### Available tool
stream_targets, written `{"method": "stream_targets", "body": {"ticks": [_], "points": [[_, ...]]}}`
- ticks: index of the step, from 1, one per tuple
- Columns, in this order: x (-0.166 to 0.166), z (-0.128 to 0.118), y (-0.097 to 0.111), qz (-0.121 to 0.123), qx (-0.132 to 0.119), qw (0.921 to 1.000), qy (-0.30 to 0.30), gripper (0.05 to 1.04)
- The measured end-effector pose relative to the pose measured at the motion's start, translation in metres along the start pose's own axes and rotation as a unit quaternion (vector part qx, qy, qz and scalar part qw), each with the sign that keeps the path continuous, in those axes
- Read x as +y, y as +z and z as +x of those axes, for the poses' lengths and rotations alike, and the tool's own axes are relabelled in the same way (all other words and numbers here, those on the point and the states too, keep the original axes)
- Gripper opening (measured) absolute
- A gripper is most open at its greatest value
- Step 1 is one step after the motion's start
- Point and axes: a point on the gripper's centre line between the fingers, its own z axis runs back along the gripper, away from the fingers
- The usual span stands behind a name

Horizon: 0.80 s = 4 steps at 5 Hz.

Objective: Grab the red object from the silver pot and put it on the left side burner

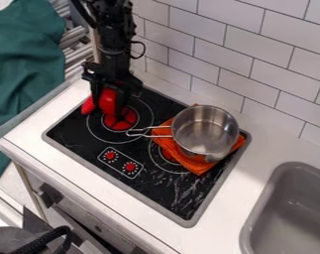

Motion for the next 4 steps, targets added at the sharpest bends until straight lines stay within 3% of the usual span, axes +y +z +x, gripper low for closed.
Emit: {"method": "stream_targets", "body": {"ticks": [1,2,3,4], "points": [[-0.0016,0.0035,-0.0025,-0.007,0.002,0.9999,-0.010,0.618],[-0.0012,0.0065,-0.0010,-0.008,0.010,0.9997,-0.021,0.926],[-0.0020,0.0042,-0.0008,-0.009,0.018,0.9996,-0.022,1.016],[-0.0069,-0.0010,-0.0005,-0.012,0.022,0.9992,-0.030,1.010]]}}
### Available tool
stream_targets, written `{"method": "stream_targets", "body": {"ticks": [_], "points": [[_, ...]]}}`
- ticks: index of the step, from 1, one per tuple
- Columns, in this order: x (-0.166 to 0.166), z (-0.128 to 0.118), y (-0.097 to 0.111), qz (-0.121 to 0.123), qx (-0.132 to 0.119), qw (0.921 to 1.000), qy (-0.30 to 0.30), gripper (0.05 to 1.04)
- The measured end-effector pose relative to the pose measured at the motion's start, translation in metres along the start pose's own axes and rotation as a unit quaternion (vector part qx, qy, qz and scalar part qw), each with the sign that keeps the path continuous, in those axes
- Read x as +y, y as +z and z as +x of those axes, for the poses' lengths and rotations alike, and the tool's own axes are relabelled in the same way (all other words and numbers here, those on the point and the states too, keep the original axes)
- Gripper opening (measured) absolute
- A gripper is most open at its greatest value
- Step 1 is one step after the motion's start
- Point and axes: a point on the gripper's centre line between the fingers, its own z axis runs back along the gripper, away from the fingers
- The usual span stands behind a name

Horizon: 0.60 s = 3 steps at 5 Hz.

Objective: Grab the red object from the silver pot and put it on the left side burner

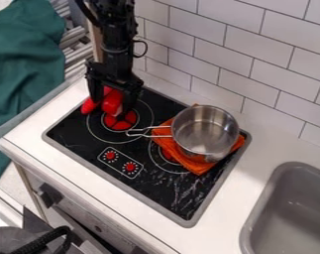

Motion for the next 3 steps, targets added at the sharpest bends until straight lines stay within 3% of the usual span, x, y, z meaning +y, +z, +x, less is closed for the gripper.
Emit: {"method": "stream_targets", "body": {"ticks": [1,2,3], "points": [[-0.006,-0.006,0.027,-0.007,-0.046,0.9989,0.006,1.010],[-0.022,-0.015,0.042,-0.048,-0.086,0.9951,0.011,1.010],[-0.028,-0.021,0.050,-0.059,-0.095,0.9935,0.020,1.010]]}}
